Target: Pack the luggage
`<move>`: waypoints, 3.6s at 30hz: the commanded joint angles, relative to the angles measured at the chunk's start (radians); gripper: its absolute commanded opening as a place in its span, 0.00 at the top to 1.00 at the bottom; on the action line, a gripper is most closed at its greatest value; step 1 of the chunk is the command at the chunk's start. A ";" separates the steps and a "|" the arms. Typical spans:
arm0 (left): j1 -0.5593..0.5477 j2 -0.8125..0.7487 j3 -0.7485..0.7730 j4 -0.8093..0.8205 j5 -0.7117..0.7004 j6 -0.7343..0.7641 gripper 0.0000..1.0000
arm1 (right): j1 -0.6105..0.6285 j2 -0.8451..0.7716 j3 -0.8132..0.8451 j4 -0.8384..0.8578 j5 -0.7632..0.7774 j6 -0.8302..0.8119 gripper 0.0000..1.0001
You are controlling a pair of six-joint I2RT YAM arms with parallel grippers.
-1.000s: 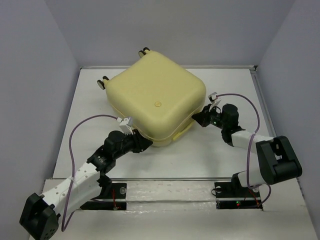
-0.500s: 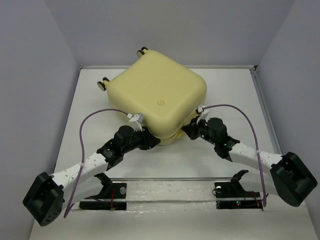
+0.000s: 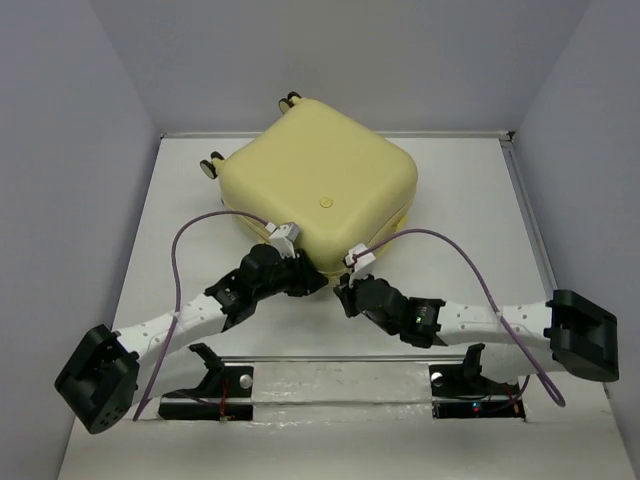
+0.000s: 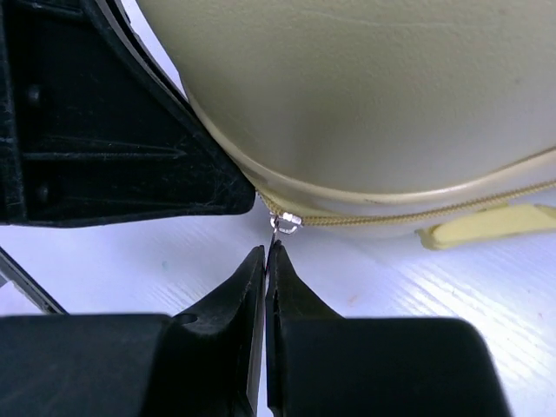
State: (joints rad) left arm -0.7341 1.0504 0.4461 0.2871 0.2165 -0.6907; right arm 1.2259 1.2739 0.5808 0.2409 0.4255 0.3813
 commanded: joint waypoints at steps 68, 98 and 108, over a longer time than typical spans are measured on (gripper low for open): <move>0.854 0.640 0.600 0.468 0.212 -0.431 0.94 | -0.102 -0.357 -0.180 -0.183 -0.009 0.234 0.63; 0.894 -0.182 0.226 0.017 0.136 -0.182 0.94 | -0.888 -0.301 -0.187 0.081 -0.676 -0.094 0.54; 0.894 -0.244 0.069 -0.005 0.153 -0.158 0.93 | -0.910 -0.203 -0.188 0.202 -0.875 -0.128 0.52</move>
State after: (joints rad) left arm 0.1535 0.8474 0.5507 0.1921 0.3412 -0.9504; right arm 0.3214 1.0550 0.3882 0.3363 -0.3576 0.2825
